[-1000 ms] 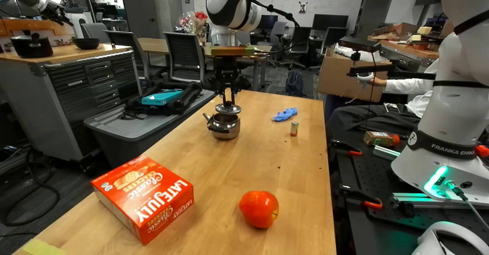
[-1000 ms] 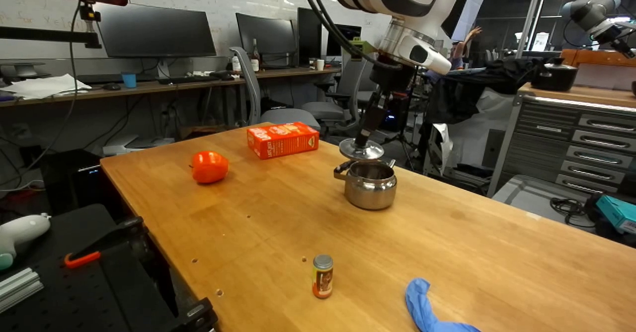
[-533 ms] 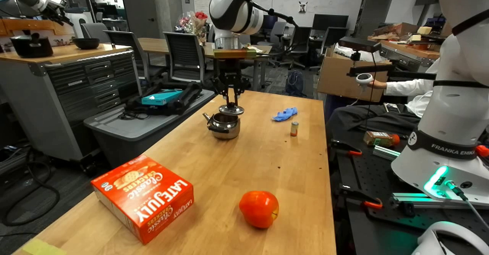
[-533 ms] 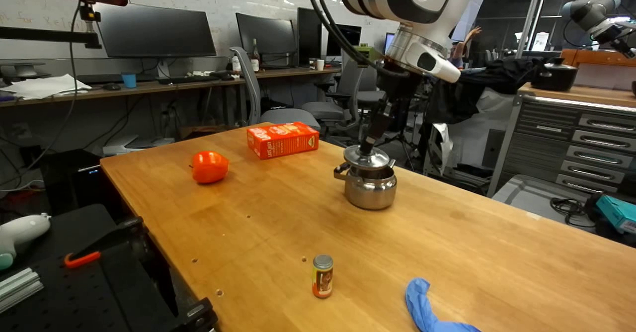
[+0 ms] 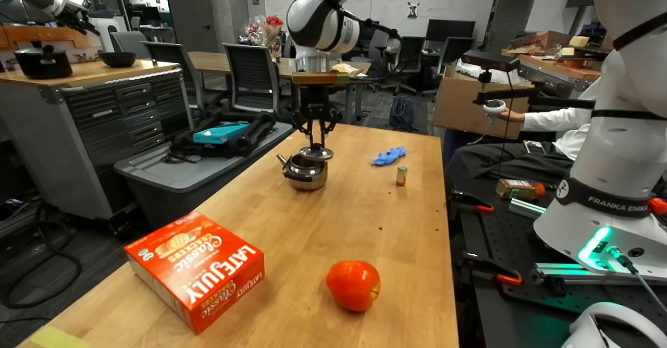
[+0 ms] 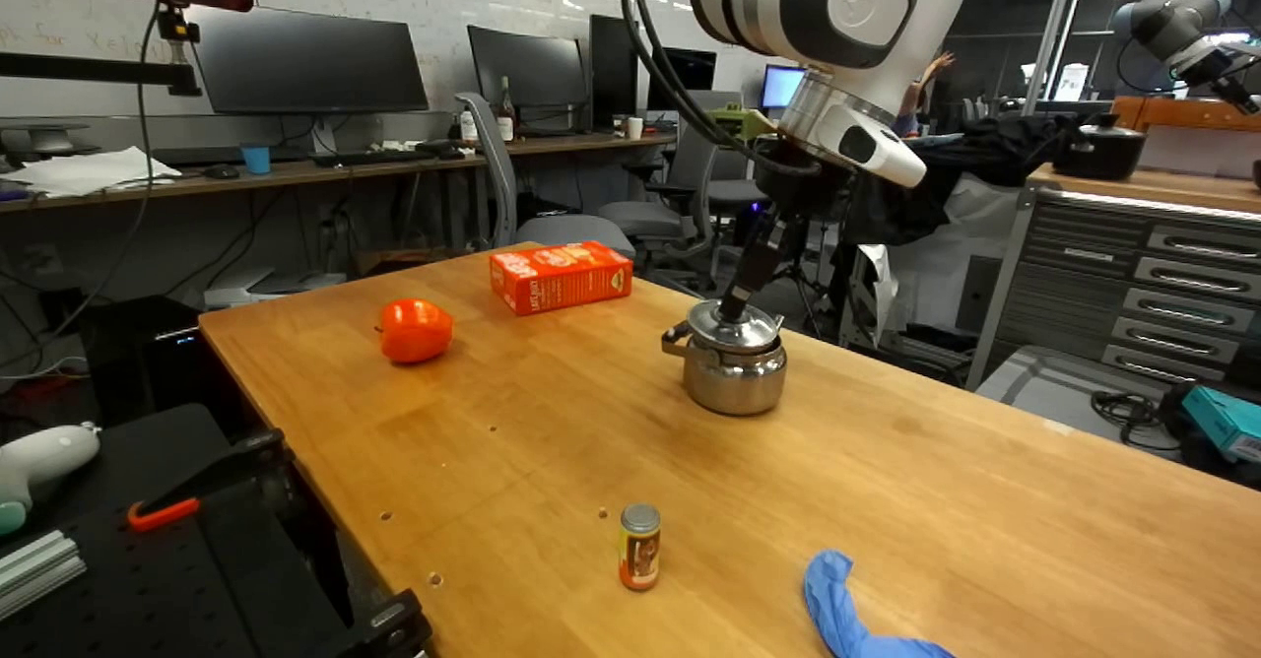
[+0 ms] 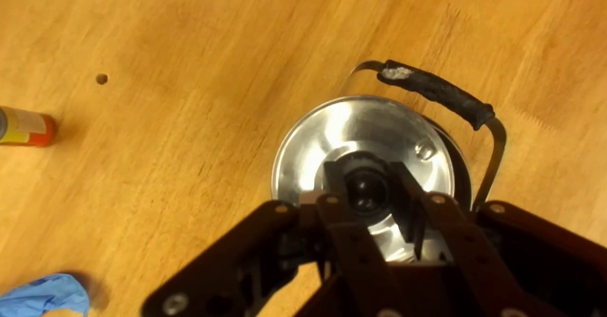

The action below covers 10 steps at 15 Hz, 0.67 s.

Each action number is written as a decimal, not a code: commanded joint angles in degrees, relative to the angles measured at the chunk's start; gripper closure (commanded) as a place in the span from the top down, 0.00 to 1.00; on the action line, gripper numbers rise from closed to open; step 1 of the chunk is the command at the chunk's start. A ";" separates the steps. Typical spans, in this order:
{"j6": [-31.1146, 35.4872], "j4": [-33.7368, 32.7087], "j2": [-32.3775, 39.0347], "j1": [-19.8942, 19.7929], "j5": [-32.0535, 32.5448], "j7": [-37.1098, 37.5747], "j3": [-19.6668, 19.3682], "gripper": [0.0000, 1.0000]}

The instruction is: Take the lid and place it on the teapot

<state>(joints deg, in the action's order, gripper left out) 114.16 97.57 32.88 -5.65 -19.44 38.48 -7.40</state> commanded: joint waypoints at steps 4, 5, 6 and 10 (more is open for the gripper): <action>1.36 -2.88 0.93 -0.93 -4.45 -0.47 1.27 0.07; 1.59 -3.02 0.95 -0.92 -4.82 -0.44 1.29 0.07; 1.41 -3.33 1.08 -0.95 -5.01 -0.33 1.27 0.07; 1.55 -3.71 1.69 -1.02 -5.26 -0.29 1.10 0.07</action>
<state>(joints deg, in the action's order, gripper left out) 115.75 96.15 33.01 -5.68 -23.32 38.45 -6.95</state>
